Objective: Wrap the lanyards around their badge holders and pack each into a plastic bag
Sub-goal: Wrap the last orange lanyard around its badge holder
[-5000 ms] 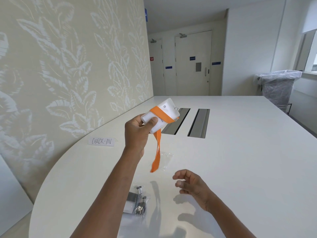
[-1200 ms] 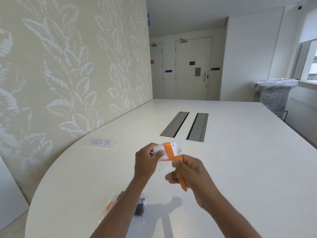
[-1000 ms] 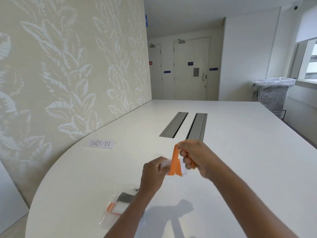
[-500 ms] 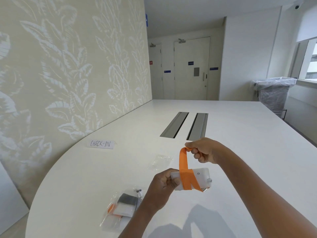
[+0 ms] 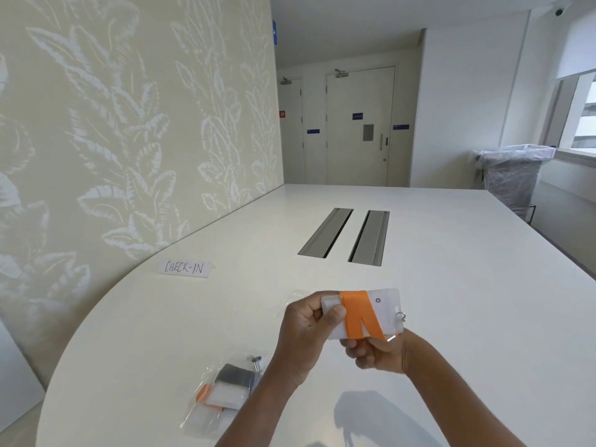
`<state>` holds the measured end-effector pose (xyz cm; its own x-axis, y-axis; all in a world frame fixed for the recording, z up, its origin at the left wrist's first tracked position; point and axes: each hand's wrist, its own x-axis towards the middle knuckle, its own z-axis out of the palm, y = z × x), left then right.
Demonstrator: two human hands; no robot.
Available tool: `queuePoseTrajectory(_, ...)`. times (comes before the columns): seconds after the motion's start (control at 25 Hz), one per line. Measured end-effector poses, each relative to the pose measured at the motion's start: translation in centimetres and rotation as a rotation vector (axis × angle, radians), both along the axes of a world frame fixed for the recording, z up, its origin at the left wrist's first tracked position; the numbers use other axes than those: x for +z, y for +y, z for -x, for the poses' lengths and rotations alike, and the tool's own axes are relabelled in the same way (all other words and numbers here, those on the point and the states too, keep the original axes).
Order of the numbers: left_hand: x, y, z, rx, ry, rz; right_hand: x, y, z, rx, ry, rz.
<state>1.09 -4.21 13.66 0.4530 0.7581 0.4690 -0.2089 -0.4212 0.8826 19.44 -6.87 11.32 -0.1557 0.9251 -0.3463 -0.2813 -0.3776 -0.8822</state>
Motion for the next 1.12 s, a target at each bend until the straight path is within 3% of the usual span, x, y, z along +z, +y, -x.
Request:
queuePoseTrajectory(0.08,0.3,0.4,-0.2,0.119,0.036,0.032,-0.8,0.0,0.9,-0.004,-0.162,-0.112)
queuePoseTrajectory(0.16,0.4,1.0,-0.3,0.207,0.053,0.054,-1.3,0.3,1.4,-0.163,-0.23,-0.213)
queuePoseTrajectory(0.24,0.6,1.4,-0.1,0.257,0.048,0.063,-1.3,0.4,2.1,-0.294,-0.208,-0.328)
queuePoseTrajectory(0.4,0.7,1.9,-0.1,0.315,0.026,0.094,-1.1,0.0,4.3,-0.309,-0.186,-0.504)
queuePoseTrajectory(0.84,1.6,2.7,1.1,0.332,-0.03,0.157,-3.7,-1.7,6.5,-0.185,-0.116,-0.51)
queuePoseTrajectory(1.12,0.3,4.0,1.3,0.419,0.014,0.165,-4.7,-4.2,7.9,-0.362,-0.304,-0.491)
